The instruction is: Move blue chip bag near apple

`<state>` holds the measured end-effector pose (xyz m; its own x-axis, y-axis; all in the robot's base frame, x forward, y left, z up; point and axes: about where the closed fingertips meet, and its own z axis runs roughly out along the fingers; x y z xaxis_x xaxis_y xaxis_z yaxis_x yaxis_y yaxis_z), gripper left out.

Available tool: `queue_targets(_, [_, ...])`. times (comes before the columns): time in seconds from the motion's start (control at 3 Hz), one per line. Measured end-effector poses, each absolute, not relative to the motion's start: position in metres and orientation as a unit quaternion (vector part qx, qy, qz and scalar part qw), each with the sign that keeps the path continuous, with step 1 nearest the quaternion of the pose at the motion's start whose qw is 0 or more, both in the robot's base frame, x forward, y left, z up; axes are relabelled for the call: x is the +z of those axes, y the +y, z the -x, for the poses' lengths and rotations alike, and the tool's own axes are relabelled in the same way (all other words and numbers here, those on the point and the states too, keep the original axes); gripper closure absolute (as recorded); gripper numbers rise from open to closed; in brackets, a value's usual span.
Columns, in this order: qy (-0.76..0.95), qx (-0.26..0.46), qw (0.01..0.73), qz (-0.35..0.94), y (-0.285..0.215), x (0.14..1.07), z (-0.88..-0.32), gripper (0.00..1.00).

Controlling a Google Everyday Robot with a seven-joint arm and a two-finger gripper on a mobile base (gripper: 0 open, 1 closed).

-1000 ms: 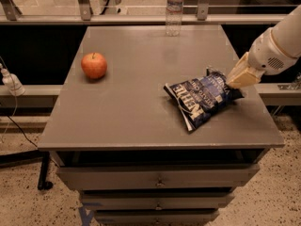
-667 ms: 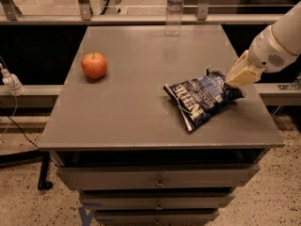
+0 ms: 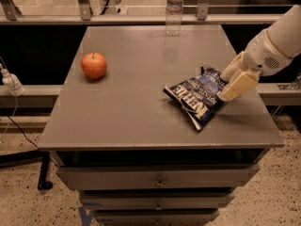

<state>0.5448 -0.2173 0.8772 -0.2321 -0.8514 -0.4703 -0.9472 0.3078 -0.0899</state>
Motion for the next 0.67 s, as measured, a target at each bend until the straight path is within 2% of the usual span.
queue_targets(0.33, [0.771,0.116,0.228,0.583,-0.2143,0.8692,-0.5483,0.00])
queue_targets(0.67, [0.770,0.117,0.232,0.583,-0.2142,0.8691,-0.5500,0.00])
